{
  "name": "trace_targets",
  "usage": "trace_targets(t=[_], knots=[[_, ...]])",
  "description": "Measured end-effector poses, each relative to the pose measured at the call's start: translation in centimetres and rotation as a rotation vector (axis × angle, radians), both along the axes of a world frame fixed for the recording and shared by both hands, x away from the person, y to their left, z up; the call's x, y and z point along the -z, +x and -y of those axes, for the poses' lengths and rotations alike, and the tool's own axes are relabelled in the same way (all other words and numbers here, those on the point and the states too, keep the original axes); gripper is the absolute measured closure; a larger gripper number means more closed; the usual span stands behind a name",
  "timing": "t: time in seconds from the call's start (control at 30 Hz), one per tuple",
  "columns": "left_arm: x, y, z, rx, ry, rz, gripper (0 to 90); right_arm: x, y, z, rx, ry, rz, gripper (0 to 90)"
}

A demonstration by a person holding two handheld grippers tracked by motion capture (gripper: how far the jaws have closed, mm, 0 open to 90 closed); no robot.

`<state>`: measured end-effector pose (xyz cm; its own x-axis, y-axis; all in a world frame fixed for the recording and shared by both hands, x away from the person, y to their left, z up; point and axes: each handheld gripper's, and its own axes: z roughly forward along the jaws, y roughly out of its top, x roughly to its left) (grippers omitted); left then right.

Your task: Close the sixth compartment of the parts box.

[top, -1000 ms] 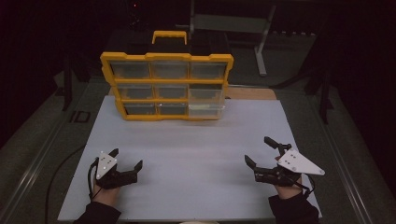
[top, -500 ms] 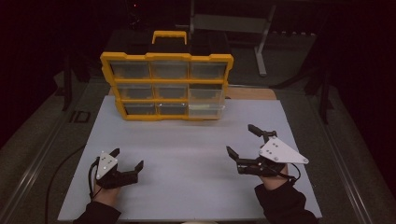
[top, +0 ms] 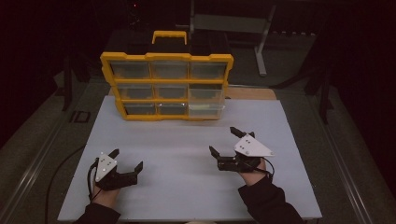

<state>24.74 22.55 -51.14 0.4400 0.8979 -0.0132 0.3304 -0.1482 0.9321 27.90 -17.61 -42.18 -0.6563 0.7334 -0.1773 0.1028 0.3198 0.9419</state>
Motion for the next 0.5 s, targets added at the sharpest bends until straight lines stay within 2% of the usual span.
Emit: trace_targets(t=[0.13,0.3,0.4,0.5], knots=[[-0.1,0.0,-0.2,-0.006,-0.004,0.010,0.3,1.6,1.1,-0.4,-0.002,-0.010,-0.044,9.9],[-0.1,0.0,-0.2,-0.008,-0.001,0.010,0.3,3.2,2.7,-0.9,0.024,-0.029,-0.094,9.9],[-0.1,-0.1,-0.3,-0.009,-0.009,0.010,0.3,3.9,3.4,-1.2,0.043,-0.036,-0.113,10.0],[0.0,0.0,-0.3,-0.008,-0.011,0.006,0.3,4.5,4.1,-1.4,0.071,-0.036,-0.116,14.5]])
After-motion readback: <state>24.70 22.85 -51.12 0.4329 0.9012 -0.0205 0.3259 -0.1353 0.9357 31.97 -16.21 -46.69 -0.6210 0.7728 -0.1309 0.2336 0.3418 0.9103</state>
